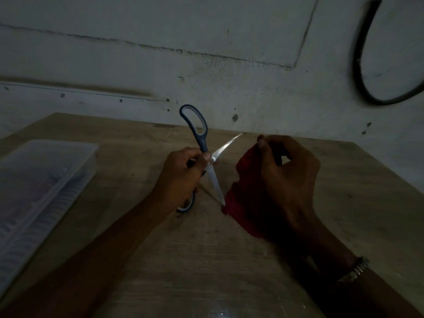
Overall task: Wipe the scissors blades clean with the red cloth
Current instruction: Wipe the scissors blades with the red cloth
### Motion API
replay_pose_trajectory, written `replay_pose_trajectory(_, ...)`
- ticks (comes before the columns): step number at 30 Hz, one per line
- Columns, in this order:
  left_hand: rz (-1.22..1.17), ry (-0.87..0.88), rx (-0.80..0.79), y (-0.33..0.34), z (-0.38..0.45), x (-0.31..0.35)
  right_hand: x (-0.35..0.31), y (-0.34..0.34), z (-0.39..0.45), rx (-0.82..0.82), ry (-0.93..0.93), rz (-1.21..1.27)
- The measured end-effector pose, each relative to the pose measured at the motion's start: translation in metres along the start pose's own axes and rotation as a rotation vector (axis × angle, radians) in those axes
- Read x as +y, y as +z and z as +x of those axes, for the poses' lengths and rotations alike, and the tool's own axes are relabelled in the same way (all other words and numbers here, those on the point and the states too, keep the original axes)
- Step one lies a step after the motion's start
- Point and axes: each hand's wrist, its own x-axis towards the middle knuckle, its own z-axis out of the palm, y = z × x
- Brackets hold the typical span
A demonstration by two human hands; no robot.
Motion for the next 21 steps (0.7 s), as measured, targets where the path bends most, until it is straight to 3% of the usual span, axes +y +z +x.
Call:
replay_pose_trajectory(6, -0.037, -0.006, 0.005, 0.001, 0.0, -0.003, -0.014, 0.017, -0.026, -0.4, -0.236, -0.104)
replay_pose_trajectory(12, 0.172, 0.166, 0.005, 0.007, -0.001, -0.004, -0.016, 0.015, -0.025, -0.362, -0.081, -0.007)
replay_pose_trajectory(17, 0.16, 0.196, -0.024, 0.007, -0.002, -0.004, -0.009, 0.012, -0.007, -0.131, 0.034, 0.084)
replay_pose_trajectory(21, 0.137, 0.172, -0.012, 0.01, -0.004, 0.0, -0.015, 0.011, -0.013, -0.172, 0.04, 0.099)
